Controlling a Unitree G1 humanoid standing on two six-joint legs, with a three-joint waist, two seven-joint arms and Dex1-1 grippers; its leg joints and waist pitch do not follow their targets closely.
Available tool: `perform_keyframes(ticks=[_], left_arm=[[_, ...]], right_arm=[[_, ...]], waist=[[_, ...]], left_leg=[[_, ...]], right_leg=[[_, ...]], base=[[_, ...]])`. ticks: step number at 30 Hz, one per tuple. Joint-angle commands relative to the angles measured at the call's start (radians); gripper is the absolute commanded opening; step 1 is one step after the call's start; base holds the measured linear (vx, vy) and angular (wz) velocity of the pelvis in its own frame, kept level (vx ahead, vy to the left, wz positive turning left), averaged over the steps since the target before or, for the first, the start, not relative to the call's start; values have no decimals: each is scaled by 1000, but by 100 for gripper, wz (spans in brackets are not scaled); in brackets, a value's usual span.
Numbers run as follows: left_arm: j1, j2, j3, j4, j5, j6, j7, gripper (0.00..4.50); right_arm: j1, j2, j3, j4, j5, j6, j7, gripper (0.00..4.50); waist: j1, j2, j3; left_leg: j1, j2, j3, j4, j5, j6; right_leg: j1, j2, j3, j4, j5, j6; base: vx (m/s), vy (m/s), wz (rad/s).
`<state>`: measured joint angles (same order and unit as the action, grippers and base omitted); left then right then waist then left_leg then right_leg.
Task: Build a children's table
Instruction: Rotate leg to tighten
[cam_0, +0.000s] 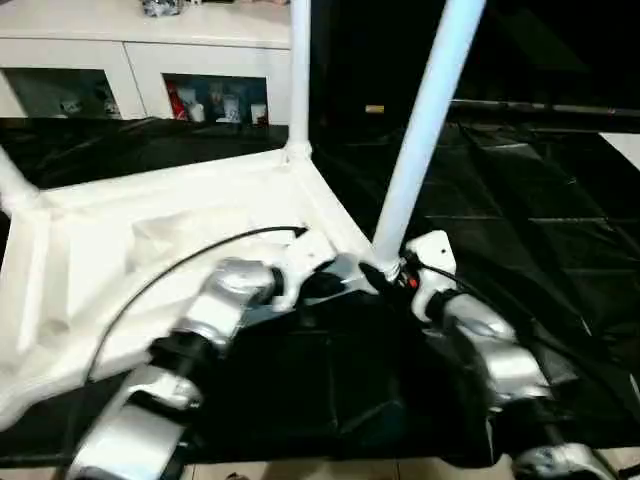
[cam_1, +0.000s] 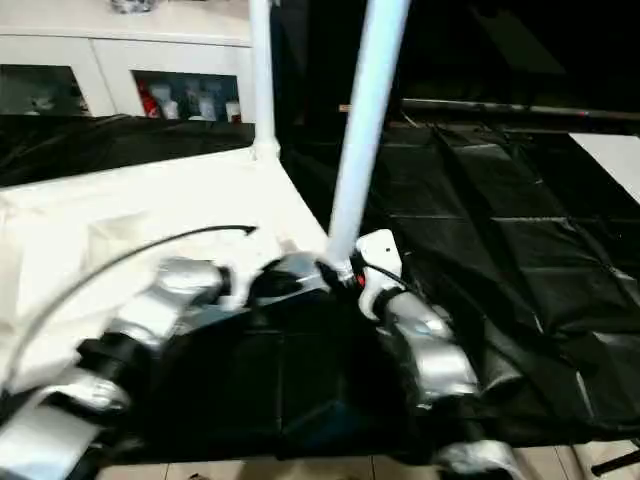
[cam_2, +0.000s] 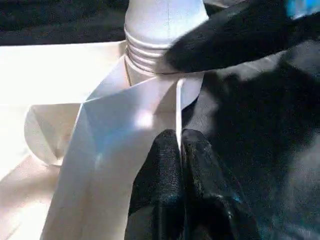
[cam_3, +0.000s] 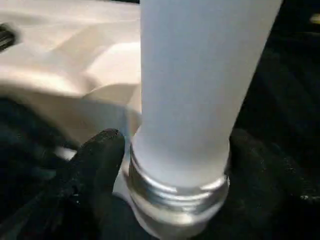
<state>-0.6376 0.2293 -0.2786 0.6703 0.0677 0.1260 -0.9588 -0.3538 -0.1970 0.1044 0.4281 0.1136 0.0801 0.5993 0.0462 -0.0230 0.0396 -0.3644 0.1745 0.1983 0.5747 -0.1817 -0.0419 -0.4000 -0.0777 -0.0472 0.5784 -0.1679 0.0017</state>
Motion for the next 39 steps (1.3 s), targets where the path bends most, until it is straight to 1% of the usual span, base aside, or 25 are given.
perform_keyframes(ticks=[1, 4, 5, 7, 8, 9, 10, 14, 15, 16, 17, 18, 20, 22, 23, 25, 29, 30, 31, 33, 34, 35, 36, 38, 39], left_arm=[[30, 11, -26, 0, -16, -23, -89, 0], [54, 67, -22, -37, -66, -47, -233, 0], [61, 90, -22, -46, -80, -48, -276, 0], [66, 102, -21, -55, -91, -45, -305, 0], [69, 108, -19, -60, -99, -40, -321, 0], [74, 115, -17, -69, -109, -36, -337, 0], [79, 121, -18, -79, -115, -28, -350, 0], [95, 130, -20, -100, -120, -21, -363, 0], [98, 131, -18, -103, -121, -20, -367, 0], [98, 131, -18, -103, -121, -20, -367, 0], [101, 132, -16, -108, -123, -20, -371, 0], [102, 131, -14, -109, -124, -19, -372, 0], [103, 130, -12, -109, -124, -19, -370, 0], [106, 131, -9, -113, -122, -16, -368, 0], [110, 133, -10, -120, -123, -10, -371, 0], [113, 135, -11, -125, -125, -3, -373, 0], [115, 136, -12, -127, -119, 0, -372, 0], [115, 133, -10, -123, -116, -1, -361, 0], [115, 133, -10, -123, -116, -1, -361, 0], [100, 93, 3, -85, -85, -2, -248, 0], [100, 93, 3, -85, -85, -2, -248, 0], [88, 64, 10, -60, -69, -5, -181, 0], [85, 58, 11, -55, -66, -4, -169, 0], [54, -8, 16, -2, -36, 3, -35, 0], [39, -36, 18, 23, -22, 9, 26, 0]], right_arm=[[3, -25, 59, -64, 30, 20, 125, 384], [19, -115, 59, -122, 83, 62, 282, 384], [24, -145, 62, -136, 92, 72, 341, 384], [26, -159, 68, -139, 91, 70, 368, 384], [25, -169, 75, -139, 87, 68, 383, 384], [23, -178, 83, -136, 82, 67, 397, 384], [21, -182, 88, -132, 81, 67, 405, 384], [10, -182, 104, -116, 80, 72, 430, 384], [8, -187, 109, -117, 84, 80, 443, 384], [8, -187, 109, -117, 84, 80, 443, 384], [4, -188, 106, -115, 91, 90, 448, 357], [1, -187, 102, -111, 94, 92, 452, 350], [-3, -185, 97, -106, 97, 94, 456, 344], [-5, -186, 95, -101, 100, 94, 462, 307], [-6, -187, 95, -101, 101, 97, 466, 307], [-5, -187, 96, -100, 101, 99, 468, 303], [-1, -185, 102, -91, 91, 94, 464, 277], [1, -182, 102, -85, 84, 84, 454, 274], [1, -182, 102, -85, 84, 84, 454, 274], [6, -143, 74, -44, 62, 65, 349, 270], [6, -143, 74, -44, 62, 65, 349, 270], [9, -114, 53, -16, 48, 54, 268, 269], [10, -108, 49, -13, 47, 55, 254, 268], [21, -38, 10, 16, 38, 60, 98, 267], [24, -7, -5, 22, 30, 70, 26, 267]], waist=[[3, -8, -49], [7, -6, -50], [8, -3, -53], [10, -3, -56], [11, -3, -57], [13, -12, -57], [16, -9, -57], [19, -11, -51], [18, -16, -50], [19, -14, -49], [19, -14, -48], [18, -17, -49], [18, -17, -49], [19, -19, -51], [20, -20, -53], [20, -18, -53], [20, -19, -52], [21, -13, -52], [20, -15, -52], [16, -15, -49], [16, -15, -48], [16, -16, -48], [15, -16, -47], [11, -15, -44], [11, -10, -45]], left_leg=[[8, 56, -30, -74, -303, 36], [7, 60, -30, -74, -279, 48], [10, 61, -28, -71, -263, 57], [9, 60, -25, -66, -218, 70], [11, 61, -23, -65, -208, 72], [8, 60, -21, -63, -191, 78], [9, 60, -21, -63, -185, 80], [10, 62, -21, -66, -215, 65], [12, 62, -22, -67, -228, 58], [13, 62, -22, -68, -242, 52], [14, 62, -22, -68, -247, 49], [13, 62, -23, -69, -248, 45], [13, 61, -23, -68, -239, 44], [12, 61, -23, -67, -221, 48], [11, 60, -22, -64, -195, 57], [11, 60, -20, -63, -181, 66], [10, 59, -20, -63, -188, 67], [11, 59, -21, -63, -193, 64], [11, 59, -20, -63, -196, 62], [13, 58, -21, -65, -222, 48], [15, 58, -21, -65, -237, 42], [14, 58, -24, -66, -252, 33], [15, 57, -24, -68, -262, 28], [19, 56, -25, -70, -292, 14], [26, 57, -28, -70, -324, -2]], right_leg=[[35, -71, 40, -79, -366, -168], [40, -73, 42, -71, -316, -188], [39, -71, 42, -64, -264, -208], [40, -70, 40, -53, -182, -241], [39, -70, 41, -52, -164, -249], [42, -70, 40, -49, -143, -258], [42, -71, 40, -48, -142, -260], [39, -73, 40, -54, -228, -246], [37, -74, 40, -58, -261, -235], [36, -74, 41, -61, -292, -224], [35, -75, 42, -63, -305, -219], [36, -75, 42, -63, -315, -212], [35, -75, 42, -63, -314, -207], [37, -75, 42, -59, -291, -208], [38, -74, 42, -54, -251, -216], [38, -72, 41, -52, -226, -226], [39, -73, 40, -54, -247, -224], [38, -73, 41, -55, -254, -223], [38, -73, 41, -56, -258, -221], [34, -72, 41, -63, -288, -217], [33, -72, 41, -65, -312, -212], [33, -74, 41, -68, -353, -199], [31, -73, 40, -71, -375, -192], [25, -72, 40, -78, -426, -175], [22, -73, 40, -85, -459, -166]], base=[[0, 0, 0], [0, 0, 0], [0, 0, 0], [0, 0, 0], [0, 0, 0], [0, 0, 0], [0, 0, 0], [0, 0, 0], [0, 0, 0], [0, 0, 0], [0, 0, 0], [0, 0, 0], [0, 0, 0], [0, 0, 0], [0, 0, 0], [0, 0, 0], [0, 0, 0], [0, 0, 0], [0, 0, 0], [0, 0, 0], [0, 0, 0], [0, 0, 0], [0, 0, 0], [0, 0, 0], [0, 0, 0]])
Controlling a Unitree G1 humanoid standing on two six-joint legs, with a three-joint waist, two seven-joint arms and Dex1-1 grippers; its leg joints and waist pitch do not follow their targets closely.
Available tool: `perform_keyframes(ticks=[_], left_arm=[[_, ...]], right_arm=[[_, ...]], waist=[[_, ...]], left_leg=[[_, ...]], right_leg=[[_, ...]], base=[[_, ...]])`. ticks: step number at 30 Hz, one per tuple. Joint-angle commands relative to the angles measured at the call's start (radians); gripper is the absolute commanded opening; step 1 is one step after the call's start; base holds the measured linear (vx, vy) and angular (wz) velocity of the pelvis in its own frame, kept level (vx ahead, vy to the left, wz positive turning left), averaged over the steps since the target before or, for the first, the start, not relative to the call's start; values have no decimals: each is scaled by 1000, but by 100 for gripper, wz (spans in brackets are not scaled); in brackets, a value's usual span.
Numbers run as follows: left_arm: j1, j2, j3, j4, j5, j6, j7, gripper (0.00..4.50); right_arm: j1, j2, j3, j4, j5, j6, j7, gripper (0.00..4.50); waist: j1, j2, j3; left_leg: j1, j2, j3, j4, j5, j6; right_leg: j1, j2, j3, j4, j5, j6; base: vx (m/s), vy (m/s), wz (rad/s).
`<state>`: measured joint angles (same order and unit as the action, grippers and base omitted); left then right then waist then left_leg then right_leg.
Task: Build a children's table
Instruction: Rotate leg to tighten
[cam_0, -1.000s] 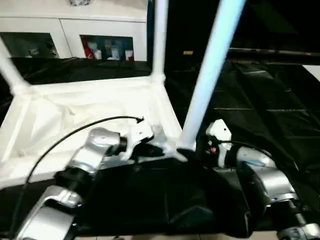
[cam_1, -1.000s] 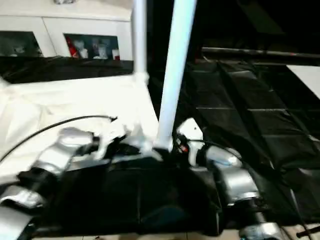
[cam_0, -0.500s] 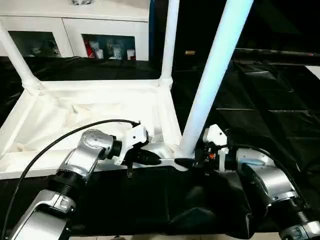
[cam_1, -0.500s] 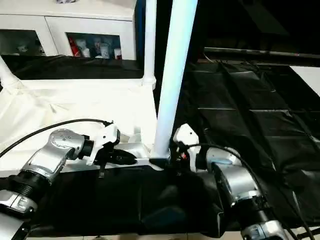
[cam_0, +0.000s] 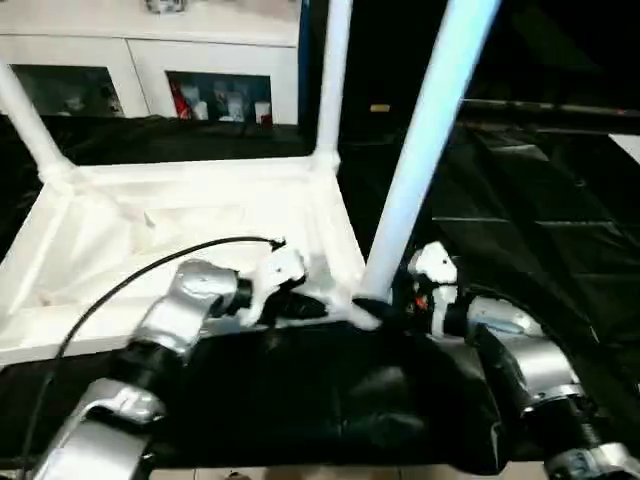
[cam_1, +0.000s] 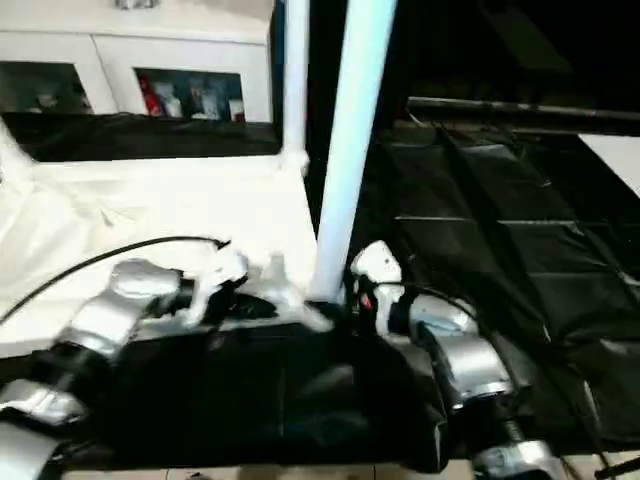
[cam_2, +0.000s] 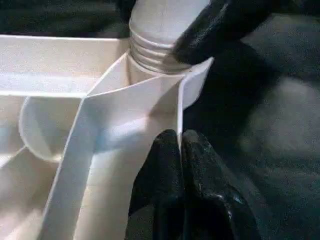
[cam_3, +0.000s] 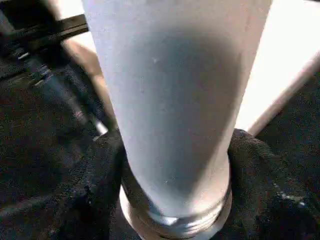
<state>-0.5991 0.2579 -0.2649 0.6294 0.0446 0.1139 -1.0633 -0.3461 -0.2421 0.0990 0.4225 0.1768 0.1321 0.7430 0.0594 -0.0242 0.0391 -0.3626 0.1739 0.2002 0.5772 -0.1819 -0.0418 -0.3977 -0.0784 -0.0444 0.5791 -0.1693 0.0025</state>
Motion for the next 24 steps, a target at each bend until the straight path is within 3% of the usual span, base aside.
perform_keyframes(ticks=[1, 2, 3, 4, 6, 7, 9, 12, 13, 14, 15, 17, 20, 22, 24], left_arm=[[-8, -80, 4, 76, 7, 26, 159, 0], [-11, -86, 4, 80, 9, 28, 169, 0], [-23, -112, 6, 98, 16, 36, 215, 0], [-27, -120, 6, 104, 17, 37, 225, 0], [-56, -184, -1, 148, 35, 34, 301, 0], [-56, -184, -1, 148, 35, 34, 301, 0], [-66, -206, -12, 166, 52, 20, 304, 0], [-63, -192, -19, 156, 52, 20, 266, 0], [-64, -188, -19, 157, 53, 18, 261, 0], [-64, -187, -19, 157, 53, 18, 260, 0], [-63, -179, -20, 154, 53, 16, 248, 0], [-60, -158, -21, 150, 47, 12, 212, 0], [-55, -130, -23, 150, 47, -1, 163, 0], [-33, -60, -31, 122, 31, -32, 32, 0], [-17, -19, -35, 94, 13, -42, -54, 0]], right_arm=[[16, 56, -7, 29, -36, 26, -157, 267], [16, 63, -9, 30, -37, 29, -172, 267], [14, 93, -22, 35, -42, 39, -236, 267], [11, 104, -26, 38, -43, 42, -257, 266], [-15, 190, -48, 65, -57, 64, -408, 266], [-15, 190, -48, 65, -57, 64, -408, 266], [-42, 233, -23, 77, -84, 58, -441, 266], [-44, 229, -2, 60, -82, 34, -382, 266], [-42, 228, 0, 54, -78, 27, -368, 266], [-42, 227, 0, 53, -78, 27, -366, 301], [-40, 220, 7, 43, -76, 19, -345, 301], [-39, 202, 1, 18, -49, 25, -293, 342], [-44, 160, 10, -6, -36, 36, -216, 347], [-30, 39, 34, -79, 17, 81, -1, 347], [-14, -32, 49, -123, 46, 108, 117, 347]], waist=[[-3, -6, -43], [-7, -8, -41], [-6, -2, -42], [-7, -7, -41], [-9, 2, -39], [-13, -3, -41], [-16, 3, -39], [-17, -1, -40], [-17, 0, -40], [-18, 0, -41], [-18, -2, -41], [-16, -1, -43], [-13, -2, -45], [-8, -6, -47], [-3, -7, -47]], left_leg=[[24, 55, -32, -73, -341, -10], [20, 54, -33, -76, -348, -11], [22, 53, -36, -77, -364, -12], [26, 53, -37, -75, -381, -11], [30, 49, -38, -75, -405, -17], [26, 48, -41, -76, -412, -18], [27, 48, -44, -77, -430, -19], [29, 46, -44, -75, -448, -9], [27, 47, -45, -76, -447, -6], [24, 47, -45, -78, -443, -4], [22, 49, -44, -80, -439, -2], [20, 51, -43, -81, -430, 6], [14, 52, -41, -81, -395, 17], [11, 53, -38, -80, -360, 29], [4, 59, -32, -79, -310, 58]], right_leg=[[20, -72, 35, -88, -489, -153], [20, -71, 35, -90, -506, -144], [18, -73, 34, -94, -536, -129], [16, -73, 32, -99, -553, -119], [8, -73, 32, -106, -592, -106], [13, -73, 28, -109, -614, -93], [9, -73, 26, -112, -628, -81], [8, -76, 23, -120, -649, -67], [9, -77, 22, -119, -646, -68], [11, -77, 22, -117, -637, -69], [12, -77, 20, -116, -621, -73], [16, -80, 17, -112, -588, -85], [21, -82, 20, -106, -542, -102], [28, -80, 21, -100, -496, -115], [33, -80, 25, -85, -385, -153]], base=[[0, 0, 0], [0, 0, 0], [0, 0, 0], [0, 0, 0], [0, 0, 0], [0, 0, 0], [0, 0, 0], [0, 0, 0], [0, 0, 0], [0, 0, 0], [0, 0, 0], [0, 0, 0], [0, 0, 0], [0, 0, 0], [0, 0, 0]])
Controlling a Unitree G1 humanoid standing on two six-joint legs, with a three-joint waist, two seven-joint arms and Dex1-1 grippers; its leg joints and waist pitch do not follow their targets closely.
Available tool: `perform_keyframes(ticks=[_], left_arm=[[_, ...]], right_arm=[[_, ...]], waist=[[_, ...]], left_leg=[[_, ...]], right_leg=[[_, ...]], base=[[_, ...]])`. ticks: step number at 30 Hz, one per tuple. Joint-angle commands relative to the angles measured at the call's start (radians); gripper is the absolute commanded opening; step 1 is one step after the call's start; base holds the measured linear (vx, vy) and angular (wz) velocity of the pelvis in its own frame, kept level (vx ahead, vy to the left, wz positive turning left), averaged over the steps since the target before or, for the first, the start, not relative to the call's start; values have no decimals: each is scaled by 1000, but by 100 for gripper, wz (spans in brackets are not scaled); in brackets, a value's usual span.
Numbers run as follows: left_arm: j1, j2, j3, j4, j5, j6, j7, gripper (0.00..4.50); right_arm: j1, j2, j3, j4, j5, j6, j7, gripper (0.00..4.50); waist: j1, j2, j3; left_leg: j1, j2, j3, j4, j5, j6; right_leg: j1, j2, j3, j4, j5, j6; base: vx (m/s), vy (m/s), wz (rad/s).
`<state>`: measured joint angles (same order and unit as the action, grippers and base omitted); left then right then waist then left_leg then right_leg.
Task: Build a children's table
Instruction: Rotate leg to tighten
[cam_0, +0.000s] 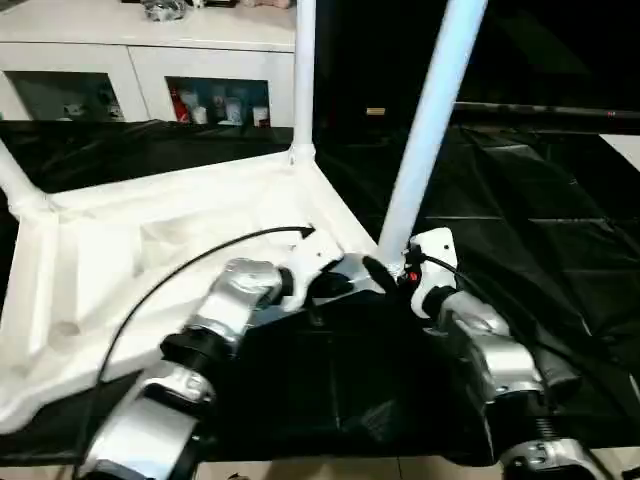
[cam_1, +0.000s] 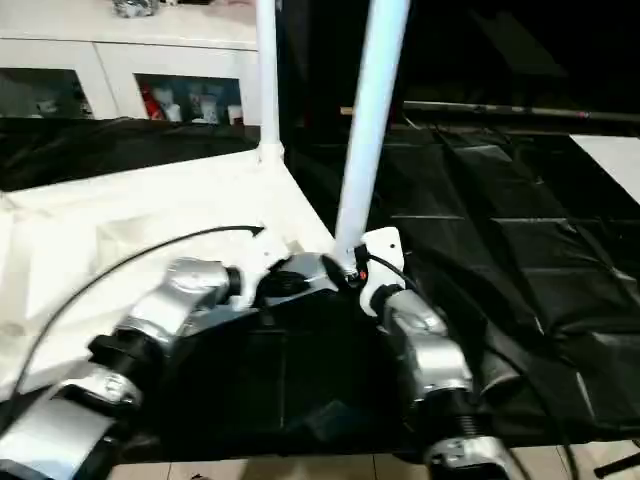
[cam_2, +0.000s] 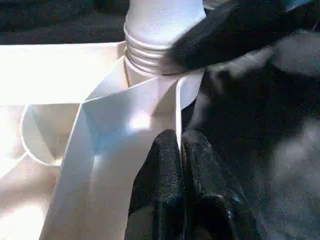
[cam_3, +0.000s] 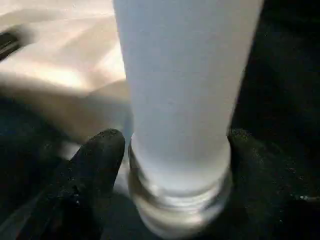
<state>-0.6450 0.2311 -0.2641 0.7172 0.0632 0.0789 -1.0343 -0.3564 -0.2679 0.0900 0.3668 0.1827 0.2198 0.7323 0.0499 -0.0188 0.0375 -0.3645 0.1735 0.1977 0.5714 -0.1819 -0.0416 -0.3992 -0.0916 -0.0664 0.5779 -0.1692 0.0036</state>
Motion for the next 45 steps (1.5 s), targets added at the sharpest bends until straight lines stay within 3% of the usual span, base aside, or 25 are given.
perform_keyframes(ticks=[1, 4, 8, 9, 10, 12, 14, 16, 18, 22, 29, 32, 34, 35, 36, 37, 38, 39, 41, 42, 45], left_arm=[[29, 8, -36, 6, -6, -7, -82, 0], [51, 49, -41, -41, -39, -1, -189, 0], [78, 105, -42, -103, -79, 35, -289, 0], [86, 117, -40, -114, -87, 38, -302, 0], [91, 121, -39, -119, -89, 38, -308, 0], [98, 121, -35, -120, -87, 34, -297, 0], [99, 119, -30, -116, -82, 28, -282, 0], [100, 118, -24, -116, -79, 26, -271, 0], [106, 125, -25, -135, -87, 40, -277, 0], [106, 129, -22, -144, -88, 49, -280, 0], [116, 119, -19, -141, -77, 52, -237, 0], [105, 74, -13, -107, -43, 39, -118, 0], [96, 35, -15, -88, -23, 39, -45, 0], [88, 5, -17, -75, -17, 50, -6, 0], [81, -24, -22, -63, -10, 57, 27, 0], [77, -39, -25, -58, -6, 61, 43, 0], [69, -57, -29, -46, 0, 59, 66, 0], [57, -89, -34, -25, 13, 61, 114, 0], [46, -116, -36, -7, 23, 62, 159, 0], [36, -145, -40, 11, 38, 62, 210, 0], [27, -167, -43, 19, 43, 62, 236, 0]], right_arm=[[-4, -6, 58, -68, 40, 20, 128, 347], [6, -66, 75, -89, 40, 26, 208, 347], [9, -124, 98, -91, 31, 27, 307, 347], [6, -130, 110, -81, 24, 23, 323, 347], [4, -134, 117, -78, 25, 25, 332, 347], [0, -134, 130, -63, 13, 19, 334, 347], [-6, -132, 134, -49, 2, 10, 328, 315], [-13, -123, 127, -36, 0, 4, 320, 315], [-16, -119, 123, -34, 8, 10, 329, 296], [-20, -118, 120, -33, 22, 15, 342, 272], [0, -91, 107, -15, 18, 16, 295, 269], [-3, -46, 92, 68, -60, -39, 114, 269], [-12, 6, 58, 120, -83, -59, -33, 269], [-16, 47, 26, 138, -74, -53, -119, 269], [-18, 88, -4, 149, -62, -46, -195, 268], [-19, 109, -20, 153, -54, -42, -232, 268], [-20, 132, -31, 153, -57, -48, -277, 268], [-22, 165, -39, 154, -67, -59, -338, 268], [-25, 193, -40, 159, -78, -72, -384, 268], [-29, 222, -35, 166, -95, -92, -433, 268], [-34, 254, -29, 167, -94, -113, -447, 268]], waist=[[8, -11, -46], [10, -10, -52], [20, -8, -57], [20, -12, -58], [23, -11, -58], [25, -15, -55], [28, -13, -52], [31, -15, -50], [31, -19, -50], [29, -17, -52], [30, -16, -54], [23, -17, -51], [10, -17, -43], [7, -15, -41], [-1, -16, -37], [-4, -19, -40], [-4, -17, -39], [-8, -14, -38], [-12, -14, -37], [-10, -15, -35], [-16, -12, -35]], left_leg=[[5, 61, -31, -73, -301, 57], [8, 64, -28, -69, -258, 54], [11, 66, -21, -62, -167, 79], [10, 66, -19, -60, -156, 83], [8, 65, -19, -59, -137, 91], [9, 65, -16, -58, -145, 93], [11, 64, -17, -60, -176, 80], [13, 65, -19, -64, -208, 55], [13, 65, -20, -66, -218, 47], [13, 64, -21, -65, -200, 47], [11, 63, -19, -61, -175, 61], [12, 62, -20, -64, -206, 39], [15, 60, -28, -73, -300, -1], [19, 61, -29, -74, -324, -9], [27, 58, -32, -76, -384, -27], [30, 56, -39, -75, -412, -34], [28, 56, -41, -76, -413, -35], [31, 55, -42, -77, -434, -34], [35, 53, -41, -74, -454, -30], [43, 50, -40, -70, -467, -29], [37, 52, -48, -76, -490, -24]], right_leg=[[36, -68, 46, -81, -378, -160], [37, -69, 46, -70, -309, -194], [40, -63, 44, -45, -138, -259], [41, -62, 43, -41, -117, -266], [44, -63, 43, -38, -92, -274], [43, -64, 43, -41, -106, -274], [42, -68, 44, -48, -172, -261], [39, -70, 46, -56, -251, -237], [40, -69, 46, -57, -272, -223], [40, -66, 46, -53, -233, -224], [42, -66, 45, -47, -191, -240], [37, -68, 46, -56, -241, -231], [36, -69, 43, -72, -400, -187], [32, -68, 43, -77, -429, -178], [23, -68, 41, -88, -519, -152], [26, -72, 37, -95, -582, -125], [27, -73, 37, -97, -592, -116], [21, -70, 36, -105, -611, -96], [12, -69, 36, -111, -631, -90], [6, -69, 34, -118, -658, -80], [15, -68, 25, -122, -660, -68]], base=[[0, 0, 0], [0, 0, 0], [0, 0, 0], [0, 0, 0], [0, 0, 0], [0, 0, 0], [0, 0, 0], [0, 0, 0], [0, 0, 0], [0, 0, 0], [0, 0, 0], [0, 0, 0], [0, 0, 0], [0, 0, 0], [0, 0, 0], [0, 0, 0], [0, 0, 0], [0, 0, 0], [0, 0, 0], [0, 0, 0], [0, 0, 0]])
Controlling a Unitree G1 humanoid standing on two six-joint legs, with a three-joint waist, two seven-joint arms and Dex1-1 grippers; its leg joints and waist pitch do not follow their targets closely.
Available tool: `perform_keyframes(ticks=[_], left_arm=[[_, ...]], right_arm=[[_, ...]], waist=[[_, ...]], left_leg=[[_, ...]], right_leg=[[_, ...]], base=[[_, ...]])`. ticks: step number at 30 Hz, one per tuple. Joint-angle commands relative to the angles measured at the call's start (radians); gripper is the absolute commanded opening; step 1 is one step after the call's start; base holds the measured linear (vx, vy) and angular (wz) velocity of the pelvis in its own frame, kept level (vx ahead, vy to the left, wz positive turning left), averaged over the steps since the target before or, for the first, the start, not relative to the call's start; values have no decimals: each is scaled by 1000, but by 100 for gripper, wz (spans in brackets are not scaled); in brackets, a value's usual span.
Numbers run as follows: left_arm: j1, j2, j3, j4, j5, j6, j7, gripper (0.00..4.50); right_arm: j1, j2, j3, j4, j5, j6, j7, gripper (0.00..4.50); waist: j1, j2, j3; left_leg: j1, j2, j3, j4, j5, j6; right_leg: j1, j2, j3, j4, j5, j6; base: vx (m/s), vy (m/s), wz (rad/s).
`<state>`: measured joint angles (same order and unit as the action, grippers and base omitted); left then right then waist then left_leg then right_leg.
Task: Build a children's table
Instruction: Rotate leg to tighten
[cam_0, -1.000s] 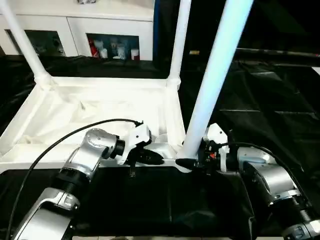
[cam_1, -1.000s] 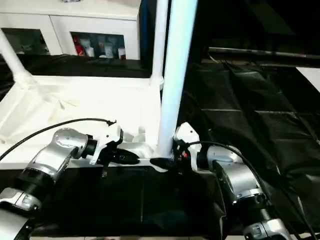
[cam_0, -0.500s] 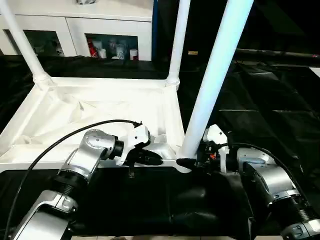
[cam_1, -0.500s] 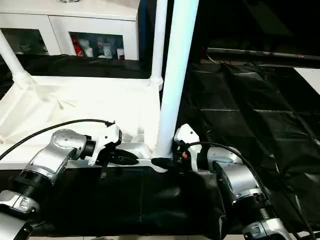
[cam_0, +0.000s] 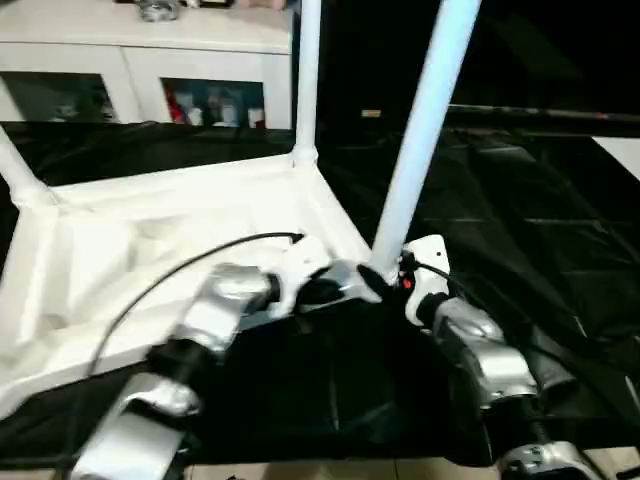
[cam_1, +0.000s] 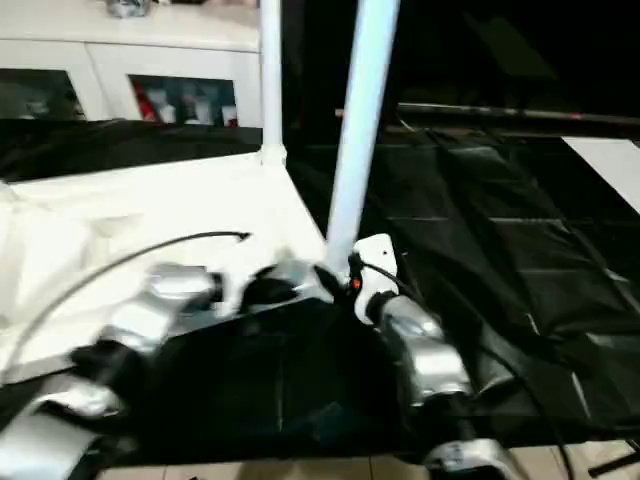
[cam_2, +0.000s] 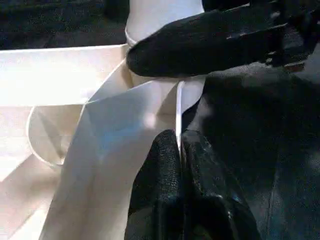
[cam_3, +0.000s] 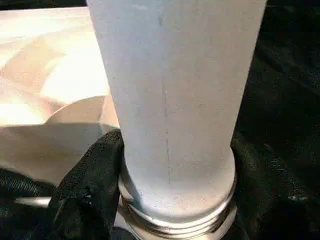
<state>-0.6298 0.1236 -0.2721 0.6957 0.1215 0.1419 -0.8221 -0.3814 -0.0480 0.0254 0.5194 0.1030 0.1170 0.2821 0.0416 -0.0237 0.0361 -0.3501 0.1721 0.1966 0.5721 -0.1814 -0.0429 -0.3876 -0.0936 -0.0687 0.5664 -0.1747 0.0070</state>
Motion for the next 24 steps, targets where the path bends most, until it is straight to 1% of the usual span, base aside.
perform_keyframes(ticks=[1, 2, 4, 5, 6, 8, 9, 10, 11, 12, 13, 14, 15, 17, 18, 20, 21, 22, 23, 24], left_arm=[[5, -70, -34, 47, -8, -9, 28, 0], [3, -71, -34, 48, -6, -10, 28, 0], [0, -63, -34, 46, -3, -14, 11, 0], [1, -58, -35, 43, -4, -15, 1, 0], [3, -49, -35, 38, -5, -17, -11, 0], [5, -21, -30, 34, -12, -30, -50, 0], [9, 10, -26, 35, -21, -58, -94, 0], [9, 11, -26, 35, -21, -59, -96, 0], [10, 21, -25, 36, -25, -70, -111, 0], [14, 43, -22, 35, -35, -87, -155, 0], [18, 53, -20, 31, -41, -93, -177, 0], [19, 58, -19, 30, -43, -95, -185, 0], [26, 74, -16, 20, -53, -101, -220, 0], [41, 103, -8, -4, -81, -111, -290, 0], [53, 127, -9, -28, -92, -101, -334, 0], [72, 165, -16, -54, -115, -101, -412, 0], [76, 176, -15, -59, -123, -93, -430, 0], [77, 176, -15, -60, -124, -92, -431, 0], [79, 183, -13, -63, -130, -88, -443, 0], [81, 195, -6, -61, -136, -90, -455, 0]], right_arm=[[-13, 51, 41, 15, -15, -34, 11, 268], [-14, 54, 43, 15, -15, -39, 14, 268], [-13, 49, 50, -4, 3, -57, 70, 268], [-13, 44, 52, -10, 4, -63, 81, 303], [-13, 31, 57, -19, 2, -76, 99, 338], [-23, -10, 58, -27, 0, -90, 145, 340], [-27, -54, 63, -50, 33, -50, 247, 348], [-27, -56, 64, -51, 34, -49, 250, 360], [-27, -70, 68, -60, 43, -34, 284, 360], [-23, -125, 90, -81, 44, -26, 372, 360], [-21, -140, 94, -87, 49, -20, 401, 360], [-20, -146, 95, -90, 52, -17, 413, 360], [-15, -172, 103, -102, 55, -12, 458, 360], [-6, -213, 113, -123, 70, 6, 534, 360], [3, -240, 120, -140, 77, 14, 578, 360], [11, -267, 131, -156, 92, 24, 649, 360], [10, -271, 131, -157, 99, 31, 665, 360], [10, -271, 131, -157, 99, 31, 666, 360], [8, -272, 132, -155, 101, 37, 672, 360], [4, -277, 140, -151, 99, 40, 691, 360]], waist=[[-7, -4, -35], [-7, -5, -36], [-6, -5, -35], [-5, -3, -36], [-3, -5, -37], [-1, -2, -38], [-2, -5, -40], [0, -3, -41], [2, -5, -41], [4, -5, -42], [8, -6, -44], [9, -6, -44], [10, -6, -44], [16, -10, -44], [19, -8, -44], [21, -8, -49], [23, -11, -52], [27, -7, -53], [27, -7, -53], [29, -8, -52]], left_leg=[[20, 55, -46, -81, -488, -20], [22, 55, -45, -81, -486, -18], [19, 56, -45, -83, -481, -14], [18, 57, -44, -85, -478, -13], [15, 57, -43, -85, -466, -9], [12, 58, -41, -85, -445, -2], [8, 58, -39, -84, -430, 4], [5, 57, -39, -84, -418, 10], [3, 58, -36, -83, -396, 24], [4, 59, -32, -81, -369, 31], [0, 59, -30, -79, -335, 41], [0, 59, -29, -79, -325, 46], [2, 61, -26, -77, -312, 49], [-1, 61, -27, -75, -296, 53], [-1, 63, -26, -73, -288, 57], [-3, 62, -23, -71, -253, 62], [-5, 63, -22, -69, -218, 71], [-3, 63, -20, -66, -190, 78], [-3, 63, -20, -66, -190, 78], [-7, 64, -19, -65, -166, 85]], right_leg=[[6, -67, 29, -107, -629, -75], [4, -67, 31, -108, -619, -78], [6, -67, 32, -106, -597, -88], [7, -68, 35, -104, -583, -93], [8, -69, 37, -101, -562, -101], [10, -70, 41, -97, -528, -115], [15, -70, 41, -94, -506, -123], [19, -70, 41, -91, -490, -126], [21, -67, 43, -88, -459, -135], [21, -68, 45, -85, -427, -148], [25, -69, 46, -81, -400, -158], [25, -68, 47, -79, -388, -163], [23, -69, 48, -77, -374, -175], [27, -69, 49, -70, -363, -187], [26, -68, 51, -66, -350, -193], [28, -67, 51, -57, -298, -210], [31, -67, 51, -50, -246, -221], [29, -64, 50, -45, -200, -237], [29, -64, 50, -45, -200, -237], [32, -61, 47, -37, -157, -255]], base=[[0, 0, 0], [0, 0, 0], [0, 0, 0], [0, 0, 0], [0, 0, 0], [0, 0, 0], [0, 0, 0], [0, 0, 0], [0, 0, 0], [0, 0, 0], [0, 0, 0], [0, 0, 0], [0, 0, 0], [0, 0, 0], [0, 0, 0], [0, 0, 0], [0, 0, 0], [0, 0, 0], [0, 0, 0], [0, 0, 0]])
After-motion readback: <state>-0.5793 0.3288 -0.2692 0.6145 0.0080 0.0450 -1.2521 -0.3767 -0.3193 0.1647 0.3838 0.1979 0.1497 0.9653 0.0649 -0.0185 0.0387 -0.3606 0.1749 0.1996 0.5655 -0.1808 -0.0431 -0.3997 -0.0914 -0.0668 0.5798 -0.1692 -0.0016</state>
